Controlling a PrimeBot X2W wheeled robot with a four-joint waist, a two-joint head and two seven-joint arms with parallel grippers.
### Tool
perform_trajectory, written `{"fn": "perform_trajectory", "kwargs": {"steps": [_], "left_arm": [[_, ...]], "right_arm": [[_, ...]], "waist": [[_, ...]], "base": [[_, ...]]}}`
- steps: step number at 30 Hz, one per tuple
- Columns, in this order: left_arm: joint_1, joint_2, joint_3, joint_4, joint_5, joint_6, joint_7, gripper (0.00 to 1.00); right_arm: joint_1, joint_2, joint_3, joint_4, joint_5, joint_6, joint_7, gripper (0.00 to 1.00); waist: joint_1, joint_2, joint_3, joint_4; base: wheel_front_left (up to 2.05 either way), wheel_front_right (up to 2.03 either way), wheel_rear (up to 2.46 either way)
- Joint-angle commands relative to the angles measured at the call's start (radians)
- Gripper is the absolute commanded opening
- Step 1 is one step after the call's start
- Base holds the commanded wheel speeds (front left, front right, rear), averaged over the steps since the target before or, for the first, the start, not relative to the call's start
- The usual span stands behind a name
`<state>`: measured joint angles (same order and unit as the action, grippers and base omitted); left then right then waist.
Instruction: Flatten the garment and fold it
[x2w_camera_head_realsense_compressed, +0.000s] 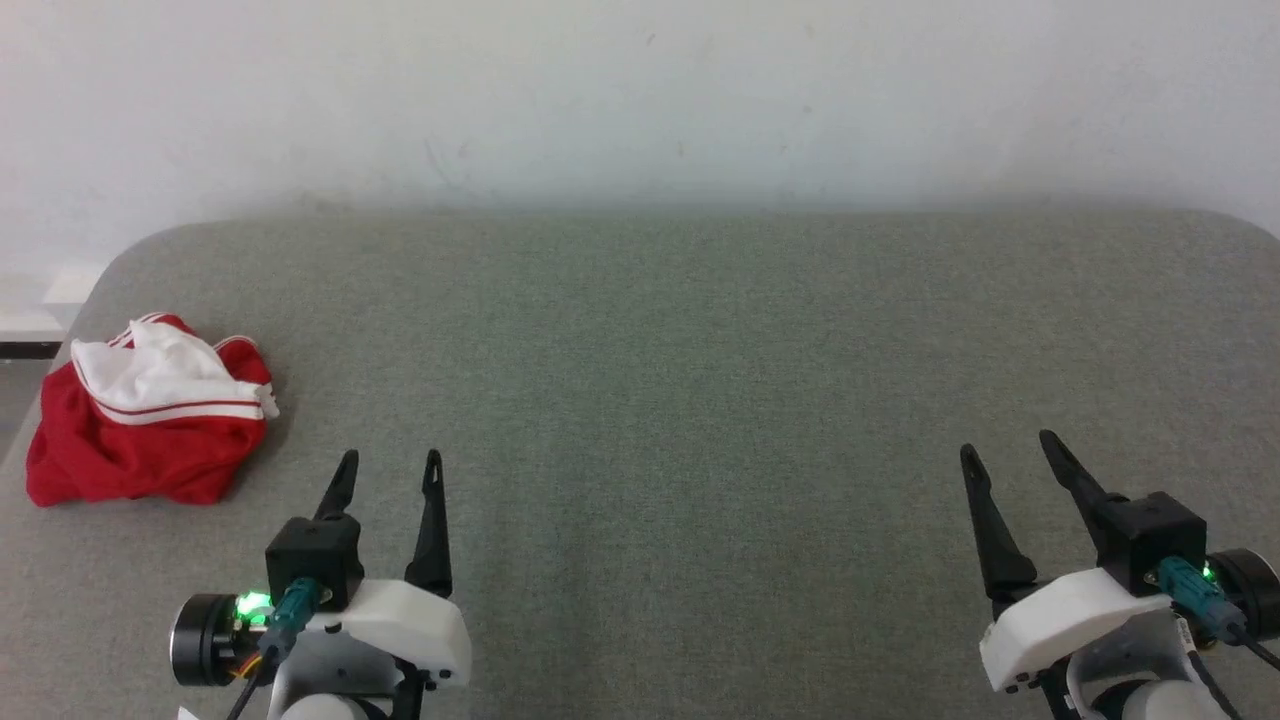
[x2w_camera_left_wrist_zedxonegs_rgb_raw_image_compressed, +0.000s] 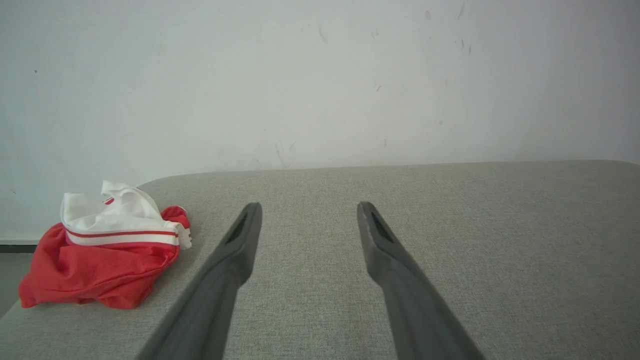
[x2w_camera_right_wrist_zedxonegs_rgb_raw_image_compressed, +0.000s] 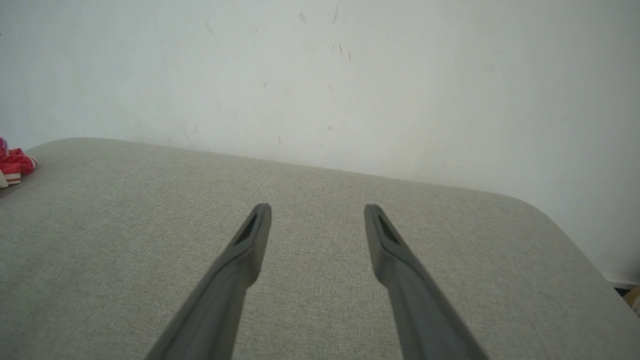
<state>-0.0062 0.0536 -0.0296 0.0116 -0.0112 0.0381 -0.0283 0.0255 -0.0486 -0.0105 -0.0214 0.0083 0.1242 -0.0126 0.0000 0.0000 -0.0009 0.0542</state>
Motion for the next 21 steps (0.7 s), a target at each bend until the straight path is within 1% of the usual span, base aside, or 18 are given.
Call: {"fn": "perform_trajectory", "kwargs": {"steps": [1, 21], "left_arm": [[-0.002, 0.004, -0.004, 0.002, -0.011, 0.01, -0.009, 1.0], [0.014, 0.015, -0.022, -0.005, -0.039, 0.054, -0.047, 1.0]], "right_arm": [[0.008, 0.0, -0.003, -0.008, -0.002, 0.001, -0.009, 1.0], [0.019, -0.001, 0.007, -0.029, -0.004, 0.002, -0.027, 1.0]], "waist": [[0.0, 0.0, 0.0, 0.018], [0.0, 0.0, -0.001, 0.174]], "base": [[0.0, 0.0, 0.0], [-0.01, -0.01, -0.01]]}}
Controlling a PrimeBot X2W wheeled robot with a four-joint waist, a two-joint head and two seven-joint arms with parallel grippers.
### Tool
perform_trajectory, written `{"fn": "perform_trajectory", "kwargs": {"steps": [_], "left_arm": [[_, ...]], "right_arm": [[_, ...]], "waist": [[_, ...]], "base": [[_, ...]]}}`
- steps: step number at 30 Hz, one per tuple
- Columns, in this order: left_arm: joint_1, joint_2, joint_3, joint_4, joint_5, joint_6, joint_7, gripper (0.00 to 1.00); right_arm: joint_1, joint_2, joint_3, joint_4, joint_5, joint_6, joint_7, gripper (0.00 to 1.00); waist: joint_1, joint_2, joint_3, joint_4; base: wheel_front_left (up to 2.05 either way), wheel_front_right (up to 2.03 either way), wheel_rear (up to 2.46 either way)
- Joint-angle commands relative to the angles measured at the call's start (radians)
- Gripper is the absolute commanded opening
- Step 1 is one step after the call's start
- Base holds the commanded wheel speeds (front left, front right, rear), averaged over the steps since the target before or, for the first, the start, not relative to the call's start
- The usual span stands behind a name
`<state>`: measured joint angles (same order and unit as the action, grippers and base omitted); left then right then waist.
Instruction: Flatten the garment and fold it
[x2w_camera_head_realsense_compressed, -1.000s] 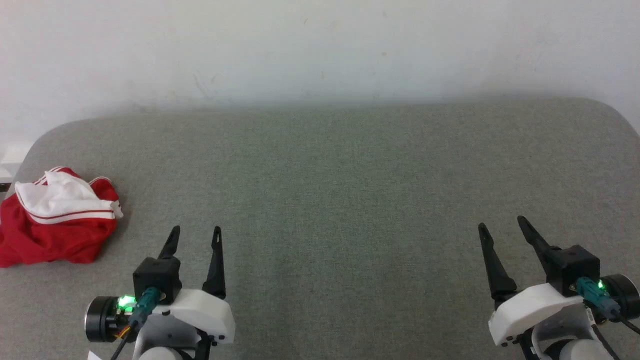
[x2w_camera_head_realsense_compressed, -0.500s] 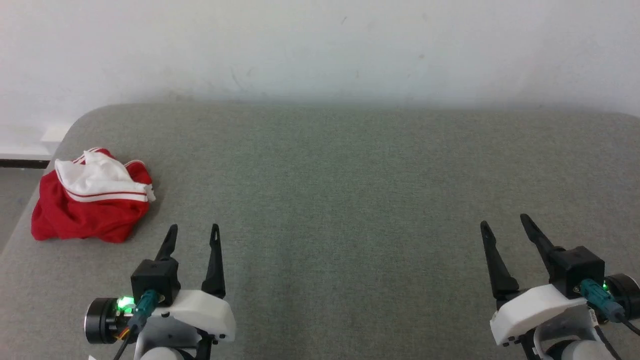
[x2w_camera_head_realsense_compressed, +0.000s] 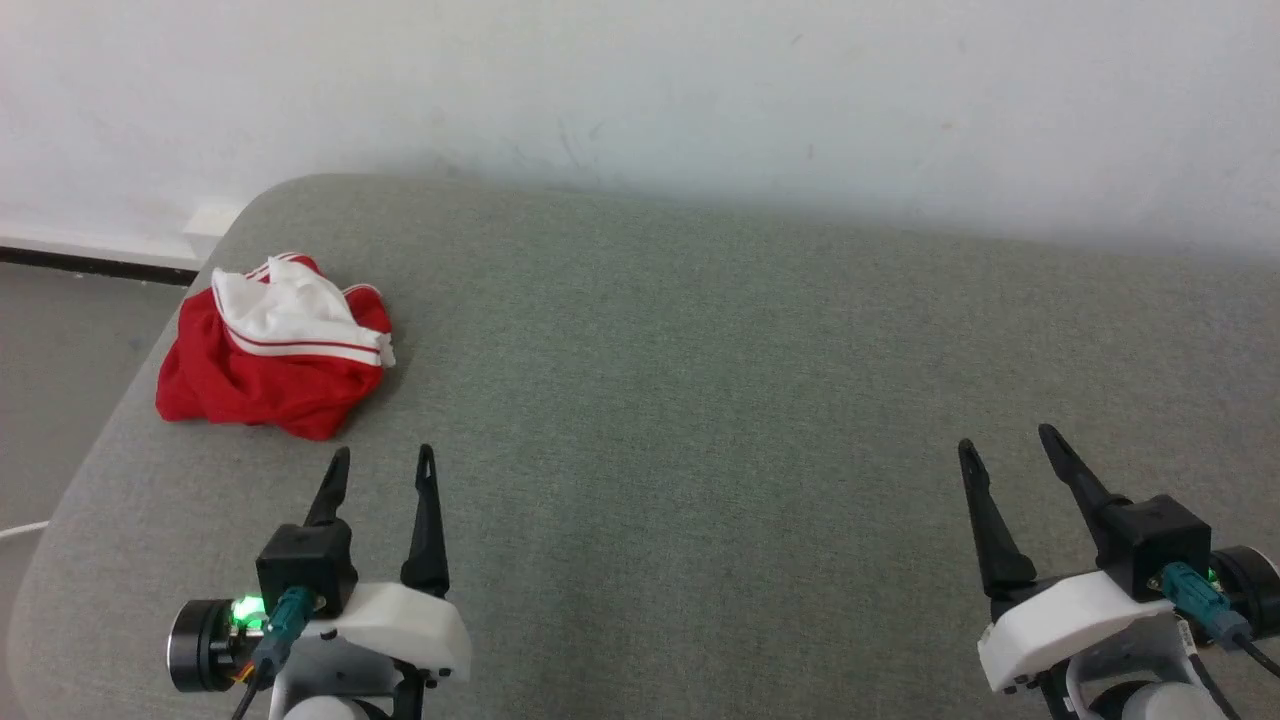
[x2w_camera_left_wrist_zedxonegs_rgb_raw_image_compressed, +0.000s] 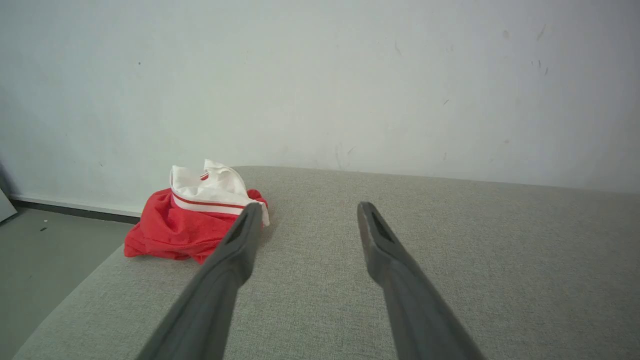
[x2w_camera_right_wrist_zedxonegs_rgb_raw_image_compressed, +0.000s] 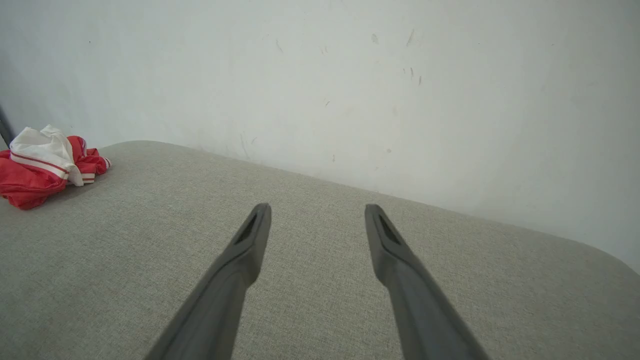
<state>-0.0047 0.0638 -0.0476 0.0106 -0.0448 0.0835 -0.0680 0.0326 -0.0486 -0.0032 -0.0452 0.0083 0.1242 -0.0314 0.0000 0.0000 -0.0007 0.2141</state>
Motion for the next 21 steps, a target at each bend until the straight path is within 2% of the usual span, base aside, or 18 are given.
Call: {"fn": "perform_trajectory", "kwargs": {"steps": [1, 21], "left_arm": [[0.013, 0.005, -0.005, -0.004, -0.006, 0.011, -0.009, 1.0], [0.023, 0.017, -0.033, -0.013, -0.029, 0.062, -0.042, 1.0]], "right_arm": [[0.012, -0.001, 0.0, -0.006, -0.004, 0.002, -0.01, 1.0], [0.027, -0.001, -0.004, -0.027, 0.0, 0.003, -0.033, 1.0]], "waist": [[0.0, 0.0, -0.001, 0.02], [0.0, 0.0, -0.002, 0.127]], "base": [[-0.07, -0.07, -0.07], [-0.02, -0.02, -0.02]]}}
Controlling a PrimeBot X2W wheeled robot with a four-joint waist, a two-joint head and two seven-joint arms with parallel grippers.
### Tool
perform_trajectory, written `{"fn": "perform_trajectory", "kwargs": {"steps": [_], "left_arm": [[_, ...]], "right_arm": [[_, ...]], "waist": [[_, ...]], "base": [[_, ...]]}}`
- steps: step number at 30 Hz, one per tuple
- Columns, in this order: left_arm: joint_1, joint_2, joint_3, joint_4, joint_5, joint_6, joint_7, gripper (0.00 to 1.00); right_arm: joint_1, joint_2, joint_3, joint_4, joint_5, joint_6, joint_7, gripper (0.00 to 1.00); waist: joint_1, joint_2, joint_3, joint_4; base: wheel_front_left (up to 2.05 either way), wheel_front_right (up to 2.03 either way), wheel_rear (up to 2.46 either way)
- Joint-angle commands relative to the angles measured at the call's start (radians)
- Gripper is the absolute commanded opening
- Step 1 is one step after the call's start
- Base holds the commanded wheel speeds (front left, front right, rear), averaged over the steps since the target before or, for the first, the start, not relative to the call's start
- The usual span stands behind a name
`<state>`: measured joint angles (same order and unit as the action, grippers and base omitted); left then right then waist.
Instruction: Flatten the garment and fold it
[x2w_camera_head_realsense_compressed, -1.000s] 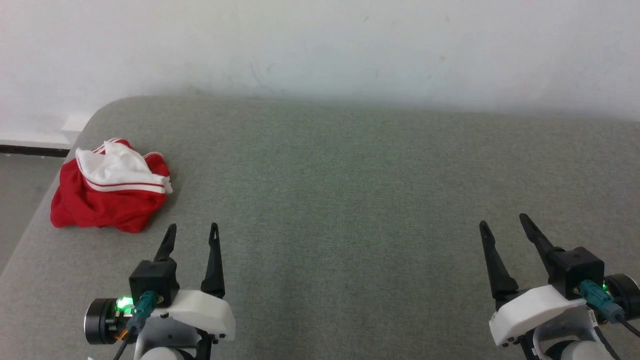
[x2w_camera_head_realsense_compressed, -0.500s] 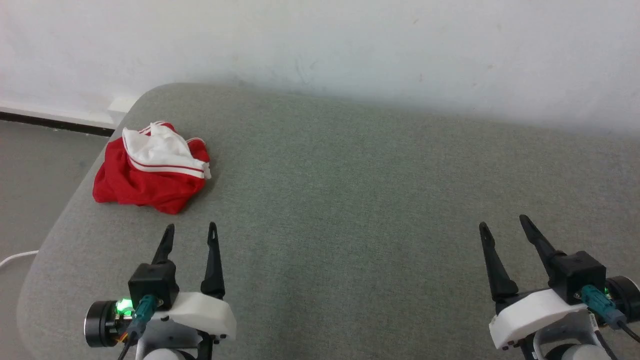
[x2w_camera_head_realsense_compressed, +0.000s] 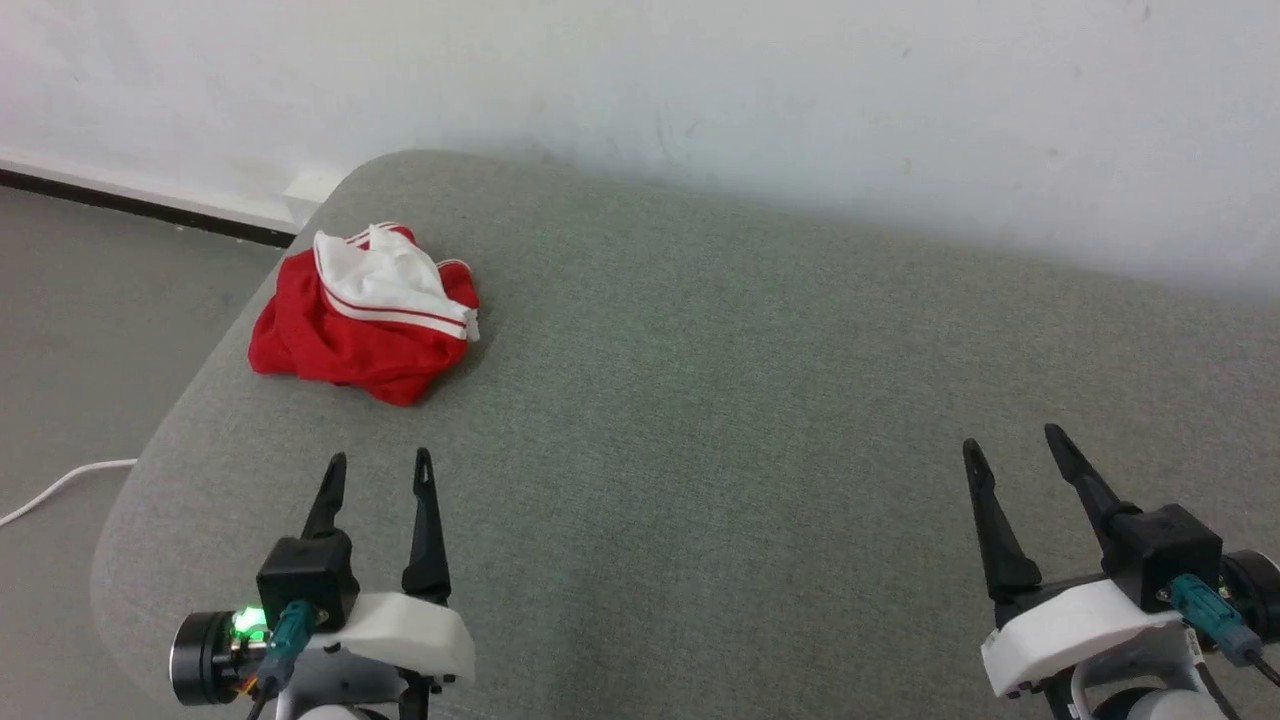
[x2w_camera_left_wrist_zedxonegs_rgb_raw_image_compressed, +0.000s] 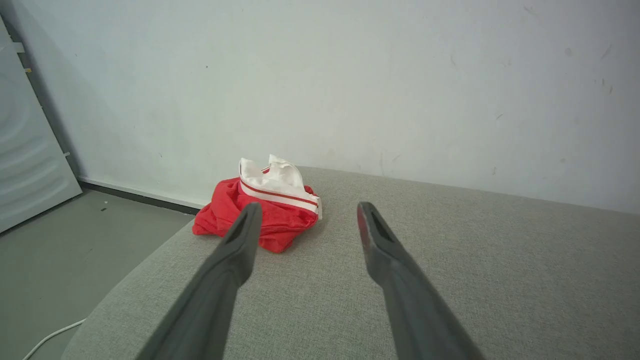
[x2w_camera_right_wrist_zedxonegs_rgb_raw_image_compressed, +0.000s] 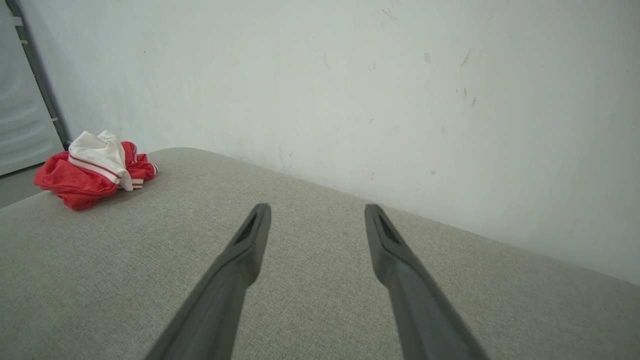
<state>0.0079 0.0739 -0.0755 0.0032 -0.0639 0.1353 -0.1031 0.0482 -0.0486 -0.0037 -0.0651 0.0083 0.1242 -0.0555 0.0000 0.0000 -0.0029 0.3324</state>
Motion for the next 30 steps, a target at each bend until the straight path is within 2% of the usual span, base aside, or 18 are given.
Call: {"fn": "perform_trajectory", "kwargs": {"steps": [1, 30], "left_arm": [[0.01, 0.008, -0.006, -0.005, -0.011, 0.013, -0.009, 1.0], [0.024, 0.034, -0.048, -0.013, -0.049, 0.088, -0.052, 1.0]], "right_arm": [[0.012, -0.001, -0.004, -0.008, 0.001, 0.003, -0.01, 1.0], [0.034, -0.001, -0.002, -0.037, 0.009, 0.005, -0.042, 1.0]], "waist": [[0.0, 0.0, 0.0, 0.014], [0.0, 0.0, -0.007, 0.149]], "base": [[0.0, 0.0, 0.0], [0.0, 0.0, 0.0]]}}
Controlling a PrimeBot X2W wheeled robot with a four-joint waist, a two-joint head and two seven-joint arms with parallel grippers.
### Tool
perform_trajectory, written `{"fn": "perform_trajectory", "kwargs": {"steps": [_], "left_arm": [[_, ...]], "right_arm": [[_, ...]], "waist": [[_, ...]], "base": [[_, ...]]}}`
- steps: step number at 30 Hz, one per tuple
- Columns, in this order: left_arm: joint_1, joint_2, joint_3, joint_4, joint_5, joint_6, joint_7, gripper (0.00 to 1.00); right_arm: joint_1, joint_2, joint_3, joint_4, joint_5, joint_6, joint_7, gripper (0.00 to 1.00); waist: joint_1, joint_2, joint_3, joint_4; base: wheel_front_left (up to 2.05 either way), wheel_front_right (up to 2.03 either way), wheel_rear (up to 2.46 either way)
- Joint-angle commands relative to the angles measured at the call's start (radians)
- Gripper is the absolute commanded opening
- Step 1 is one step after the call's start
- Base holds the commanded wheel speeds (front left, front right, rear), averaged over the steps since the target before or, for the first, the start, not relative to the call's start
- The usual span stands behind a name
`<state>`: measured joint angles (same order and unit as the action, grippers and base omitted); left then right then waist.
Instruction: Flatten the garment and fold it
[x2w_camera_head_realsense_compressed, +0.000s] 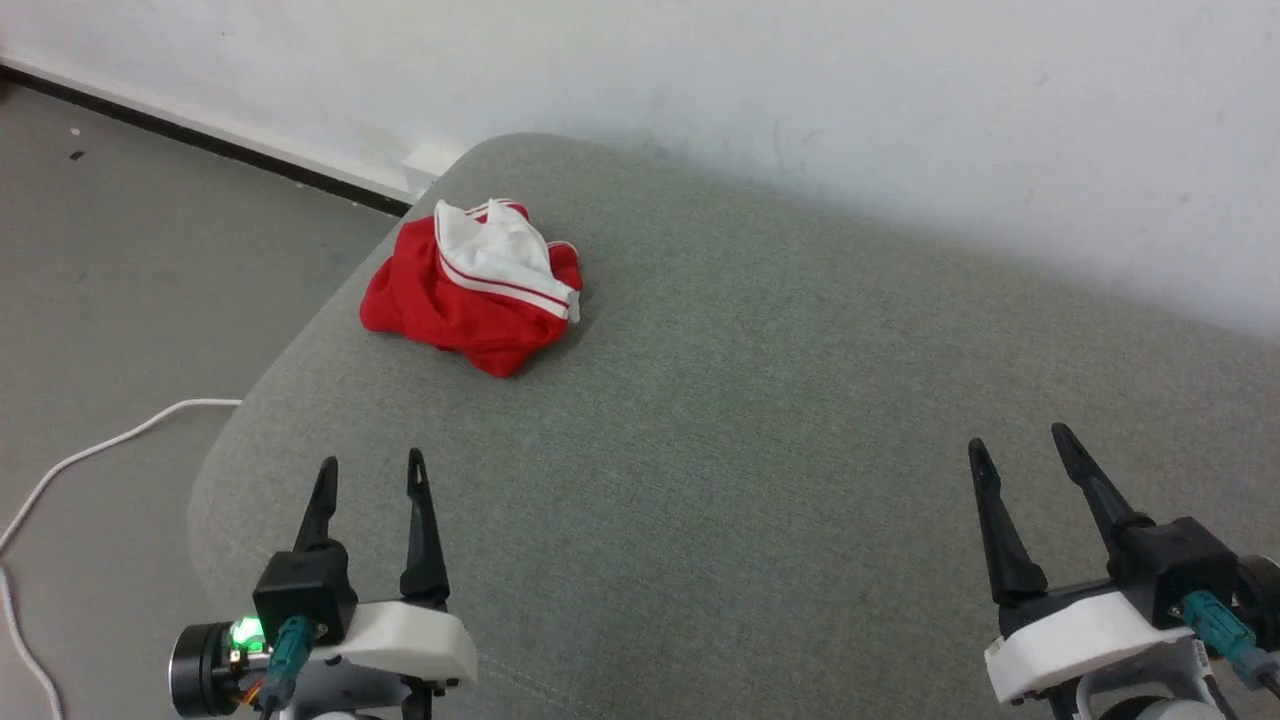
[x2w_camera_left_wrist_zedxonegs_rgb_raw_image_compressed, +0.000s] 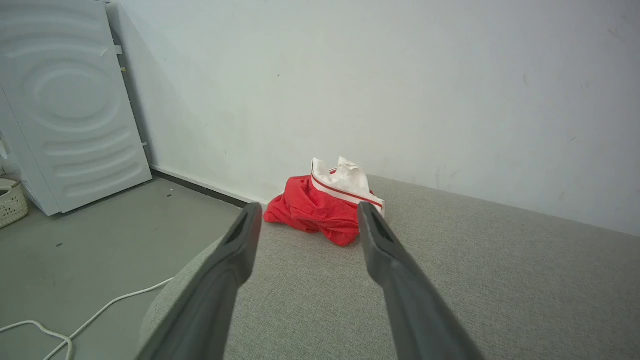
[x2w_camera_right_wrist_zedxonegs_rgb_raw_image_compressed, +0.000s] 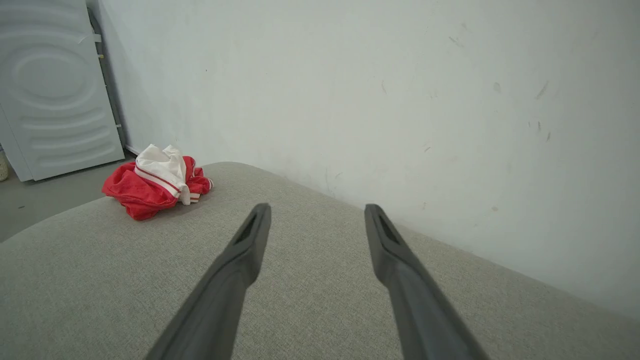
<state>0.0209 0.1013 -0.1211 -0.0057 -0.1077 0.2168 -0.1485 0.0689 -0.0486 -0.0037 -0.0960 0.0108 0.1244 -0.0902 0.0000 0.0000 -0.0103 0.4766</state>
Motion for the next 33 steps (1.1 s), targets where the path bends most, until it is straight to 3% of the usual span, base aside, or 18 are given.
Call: {"fn": "perform_trajectory", "kwargs": {"steps": [1, 33], "left_arm": [[0.011, 0.007, -0.004, -0.004, -0.007, 0.009, -0.008, 1.0], [0.01, 0.044, -0.069, 0.001, -0.067, 0.078, -0.053, 1.0]], "right_arm": [[0.014, -0.001, -0.002, -0.007, 0.007, 0.005, -0.009, 1.0], [0.039, -0.002, -0.003, -0.051, 0.013, 0.006, -0.043, 1.0]], "waist": [[0.0, 0.0, 0.0, 0.009], [0.0, 0.0, 0.01, 0.188]], "base": [[0.0, 0.0, 0.0], [0.0, 0.0, 0.0]]}}
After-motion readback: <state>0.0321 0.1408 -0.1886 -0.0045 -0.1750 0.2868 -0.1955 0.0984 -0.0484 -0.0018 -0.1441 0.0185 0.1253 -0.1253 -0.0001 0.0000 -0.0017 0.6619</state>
